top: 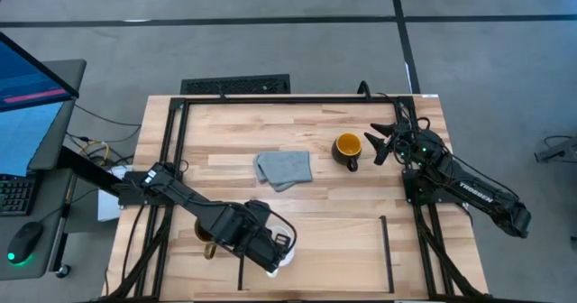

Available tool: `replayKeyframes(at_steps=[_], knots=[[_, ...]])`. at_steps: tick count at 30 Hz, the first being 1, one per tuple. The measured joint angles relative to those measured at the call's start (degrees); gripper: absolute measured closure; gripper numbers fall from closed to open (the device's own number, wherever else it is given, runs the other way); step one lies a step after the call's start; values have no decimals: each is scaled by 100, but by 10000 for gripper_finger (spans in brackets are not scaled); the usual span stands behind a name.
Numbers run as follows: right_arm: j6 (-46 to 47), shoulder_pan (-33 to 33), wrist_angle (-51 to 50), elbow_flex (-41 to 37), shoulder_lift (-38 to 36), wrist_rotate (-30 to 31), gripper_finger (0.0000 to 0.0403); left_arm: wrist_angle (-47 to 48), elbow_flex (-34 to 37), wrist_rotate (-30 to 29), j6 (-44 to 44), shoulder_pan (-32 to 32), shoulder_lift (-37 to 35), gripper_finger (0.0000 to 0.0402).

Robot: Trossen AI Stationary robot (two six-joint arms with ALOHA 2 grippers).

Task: Stack small to large cups/mugs on shelf
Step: Put the white mug on the shelf

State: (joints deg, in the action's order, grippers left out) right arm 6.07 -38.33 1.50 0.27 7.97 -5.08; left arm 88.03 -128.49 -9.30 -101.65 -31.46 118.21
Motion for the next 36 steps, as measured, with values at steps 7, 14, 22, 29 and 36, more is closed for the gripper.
replayKeyframes(at_steps=[7,14,22,29,36], knots=[[0,0,1,0,1,0,163,-249,2,-13,62,1,13,358],[0,0,0,0,0,0,163,-244,2,-38,50,2,13,292],[0,0,1,0,0,0,163,-256,2,109,-171,2,13,261],[-2,0,0,0,2,0,163,-262,2,352,-445,-6,13,259],[-26,0,0,0,0,0,163,-299,2,552,-725,-38,11,259]])
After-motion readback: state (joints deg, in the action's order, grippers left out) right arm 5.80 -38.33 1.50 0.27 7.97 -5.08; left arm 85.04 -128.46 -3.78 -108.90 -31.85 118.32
